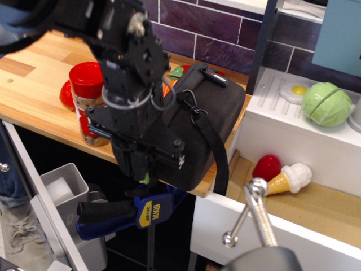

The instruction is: Unzip zipper bag

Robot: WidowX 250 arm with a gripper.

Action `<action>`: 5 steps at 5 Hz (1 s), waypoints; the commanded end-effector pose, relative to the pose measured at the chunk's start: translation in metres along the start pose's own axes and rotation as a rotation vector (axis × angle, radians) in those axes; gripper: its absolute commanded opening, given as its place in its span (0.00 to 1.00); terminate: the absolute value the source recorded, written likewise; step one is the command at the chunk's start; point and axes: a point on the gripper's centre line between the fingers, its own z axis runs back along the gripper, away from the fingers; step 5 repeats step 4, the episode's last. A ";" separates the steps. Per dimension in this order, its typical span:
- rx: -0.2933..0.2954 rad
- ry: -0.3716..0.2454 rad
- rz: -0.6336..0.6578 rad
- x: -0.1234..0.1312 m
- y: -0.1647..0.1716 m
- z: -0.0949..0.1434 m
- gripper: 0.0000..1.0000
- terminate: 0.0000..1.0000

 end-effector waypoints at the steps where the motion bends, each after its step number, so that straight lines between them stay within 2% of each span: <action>1: -0.126 -0.182 0.117 0.046 -0.035 0.069 0.00 0.00; 2: -0.153 -0.166 0.180 0.057 -0.045 0.084 0.00 0.00; 3: -0.131 -0.120 0.200 0.066 -0.047 0.086 0.00 0.00; 4: -0.101 -0.143 0.218 0.065 -0.044 0.087 0.00 1.00; 5: -0.101 -0.143 0.218 0.065 -0.044 0.087 0.00 1.00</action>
